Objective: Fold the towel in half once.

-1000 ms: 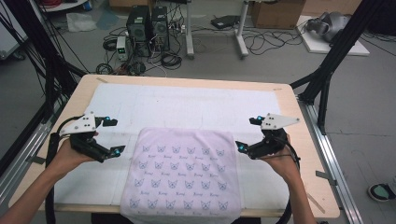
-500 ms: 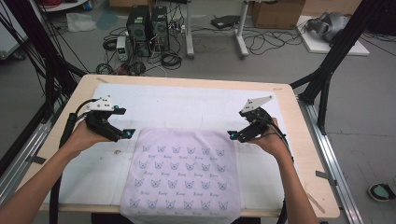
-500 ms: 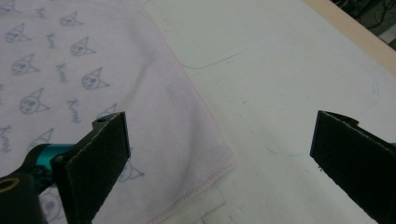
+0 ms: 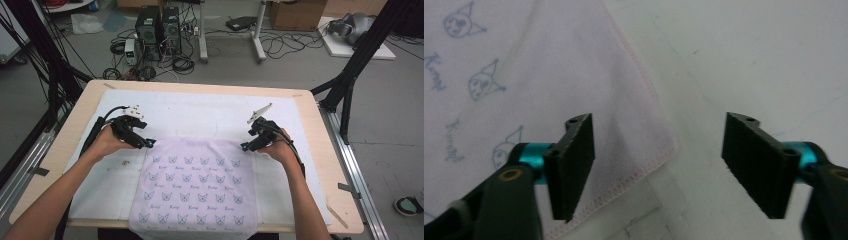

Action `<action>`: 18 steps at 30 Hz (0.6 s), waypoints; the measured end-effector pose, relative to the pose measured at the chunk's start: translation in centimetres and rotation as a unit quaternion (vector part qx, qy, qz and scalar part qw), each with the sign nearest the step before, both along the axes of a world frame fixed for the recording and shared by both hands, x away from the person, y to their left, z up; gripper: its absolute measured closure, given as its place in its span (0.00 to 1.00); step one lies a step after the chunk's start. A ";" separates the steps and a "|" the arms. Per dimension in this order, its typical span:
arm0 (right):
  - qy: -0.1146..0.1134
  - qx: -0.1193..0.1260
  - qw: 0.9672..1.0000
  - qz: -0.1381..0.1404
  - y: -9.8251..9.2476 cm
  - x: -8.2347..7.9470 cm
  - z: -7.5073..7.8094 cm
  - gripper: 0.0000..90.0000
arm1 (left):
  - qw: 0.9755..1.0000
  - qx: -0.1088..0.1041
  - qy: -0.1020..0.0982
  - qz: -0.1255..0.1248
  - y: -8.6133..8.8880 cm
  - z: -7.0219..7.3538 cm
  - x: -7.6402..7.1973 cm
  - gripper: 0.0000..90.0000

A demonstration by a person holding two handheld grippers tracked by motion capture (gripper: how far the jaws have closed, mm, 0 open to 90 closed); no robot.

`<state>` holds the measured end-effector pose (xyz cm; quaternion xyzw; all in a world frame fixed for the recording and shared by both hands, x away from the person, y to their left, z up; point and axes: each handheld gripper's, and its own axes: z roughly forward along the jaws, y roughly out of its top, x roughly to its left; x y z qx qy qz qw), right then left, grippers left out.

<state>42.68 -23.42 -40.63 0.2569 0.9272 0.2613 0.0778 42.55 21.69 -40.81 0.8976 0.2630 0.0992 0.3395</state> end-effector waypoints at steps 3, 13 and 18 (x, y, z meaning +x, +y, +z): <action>0.014 -0.005 1.000 0.001 0.2 0.3 -0.5 0.49 | 1.000 0.008 0.016 -0.001 -0.1 -0.5 0.4 0.28; 0.043 -0.004 0.999 0.003 0.5 0.8 -1.4 0.84 | 0.998 0.041 0.045 0.011 -0.8 -1.4 1.1 0.46; 0.045 -0.009 0.999 0.013 0.7 0.8 -1.3 0.94 | 0.996 0.069 0.052 0.005 -1.4 -1.3 1.6 0.59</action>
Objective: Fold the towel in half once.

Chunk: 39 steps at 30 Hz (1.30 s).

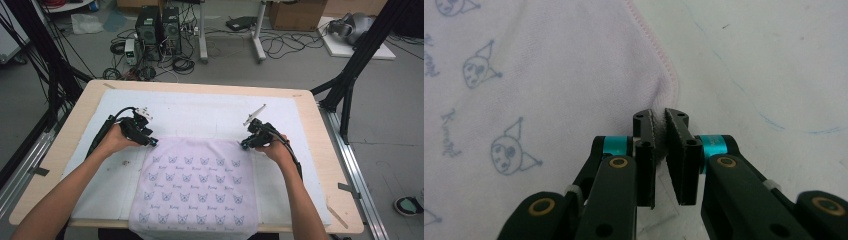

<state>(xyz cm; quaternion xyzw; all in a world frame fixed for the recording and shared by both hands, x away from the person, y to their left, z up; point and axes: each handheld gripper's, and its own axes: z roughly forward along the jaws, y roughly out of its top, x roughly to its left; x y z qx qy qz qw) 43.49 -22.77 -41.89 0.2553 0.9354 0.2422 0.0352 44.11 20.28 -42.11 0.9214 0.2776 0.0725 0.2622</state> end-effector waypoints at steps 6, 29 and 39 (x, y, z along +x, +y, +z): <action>0.002 0.004 1.000 -0.004 0.0 -0.1 0.2 0.96 | 1.000 0.007 0.010 -0.016 -1.0 0.2 0.0 0.82; -0.114 0.059 0.988 -0.082 -0.7 2.4 7.9 0.97 | 0.996 -0.013 -0.086 0.023 -0.2 7.5 4.4 0.97; -0.110 0.067 0.989 -0.076 -0.8 2.8 7.9 0.97 | 0.997 -0.018 -0.072 0.009 -0.1 6.7 4.1 0.97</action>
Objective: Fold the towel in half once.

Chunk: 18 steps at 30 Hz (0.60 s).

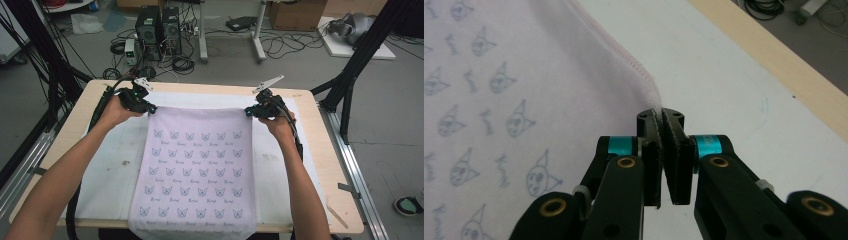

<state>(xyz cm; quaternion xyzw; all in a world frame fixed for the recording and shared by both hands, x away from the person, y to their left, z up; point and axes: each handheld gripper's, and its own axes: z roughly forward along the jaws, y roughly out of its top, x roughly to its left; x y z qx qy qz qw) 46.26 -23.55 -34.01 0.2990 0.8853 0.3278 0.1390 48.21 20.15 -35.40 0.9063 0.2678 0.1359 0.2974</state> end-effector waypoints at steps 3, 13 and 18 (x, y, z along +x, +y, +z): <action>0.007 -0.003 1.000 0.003 0.1 0.0 -0.5 0.97 | 1.000 -0.004 0.004 -0.008 0.1 -0.4 -0.5 0.97; 0.021 -0.004 1.000 0.019 0.1 -0.8 -0.9 0.96 | 1.000 -0.016 0.007 -0.019 0.4 -0.8 -1.5 0.96; 0.027 0.001 0.999 0.045 0.4 -1.7 -0.4 0.96 | 0.999 -0.026 0.009 -0.035 0.7 -0.7 -2.7 0.96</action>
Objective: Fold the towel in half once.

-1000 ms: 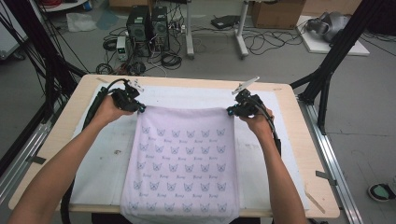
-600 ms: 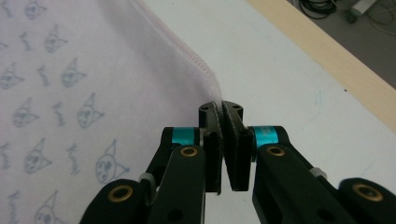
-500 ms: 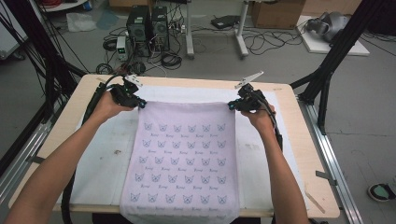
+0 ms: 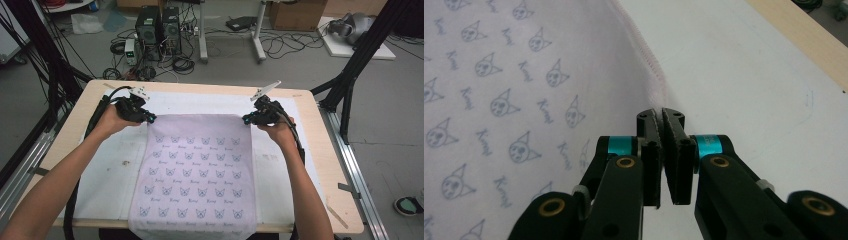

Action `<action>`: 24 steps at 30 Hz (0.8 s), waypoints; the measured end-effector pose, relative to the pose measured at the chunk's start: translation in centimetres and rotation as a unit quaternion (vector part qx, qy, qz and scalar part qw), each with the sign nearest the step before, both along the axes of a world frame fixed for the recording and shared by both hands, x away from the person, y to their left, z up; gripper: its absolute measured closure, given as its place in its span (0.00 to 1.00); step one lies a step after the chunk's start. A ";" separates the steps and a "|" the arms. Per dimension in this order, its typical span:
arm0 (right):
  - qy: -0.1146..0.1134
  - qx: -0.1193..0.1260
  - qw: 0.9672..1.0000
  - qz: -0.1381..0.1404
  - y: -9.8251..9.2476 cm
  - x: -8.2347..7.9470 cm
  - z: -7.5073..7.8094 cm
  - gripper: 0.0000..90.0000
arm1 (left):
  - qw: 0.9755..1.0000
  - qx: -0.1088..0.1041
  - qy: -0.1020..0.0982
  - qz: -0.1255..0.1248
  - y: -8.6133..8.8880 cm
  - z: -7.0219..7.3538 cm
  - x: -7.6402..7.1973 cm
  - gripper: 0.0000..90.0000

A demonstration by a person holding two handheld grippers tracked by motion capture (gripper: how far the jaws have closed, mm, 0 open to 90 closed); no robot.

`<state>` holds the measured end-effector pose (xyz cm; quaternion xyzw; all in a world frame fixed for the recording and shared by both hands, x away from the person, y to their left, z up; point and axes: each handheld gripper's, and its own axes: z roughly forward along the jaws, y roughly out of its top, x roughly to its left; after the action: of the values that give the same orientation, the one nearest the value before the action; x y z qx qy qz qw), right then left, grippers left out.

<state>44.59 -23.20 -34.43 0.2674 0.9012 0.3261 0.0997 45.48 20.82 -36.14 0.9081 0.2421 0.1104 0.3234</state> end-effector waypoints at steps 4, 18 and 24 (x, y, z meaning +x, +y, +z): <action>0.003 -0.001 1.000 0.010 0.2 -0.6 0.4 0.96 | 1.000 -0.003 -0.003 -0.008 0.2 0.2 -0.7 0.96; 0.028 0.055 0.985 0.162 -1.3 -6.5 1.0 0.96 | 0.992 -0.035 -0.026 -0.120 1.4 1.7 -8.0 0.96; 0.054 0.076 0.961 0.261 -1.9 -10.2 0.7 0.96 | 0.977 -0.041 -0.013 -0.208 2.3 1.4 -12.6 0.96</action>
<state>34.41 -25.07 -33.76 0.0472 0.9164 0.3932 -0.0583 32.83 23.13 -34.70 0.9231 0.0478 0.0430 0.3791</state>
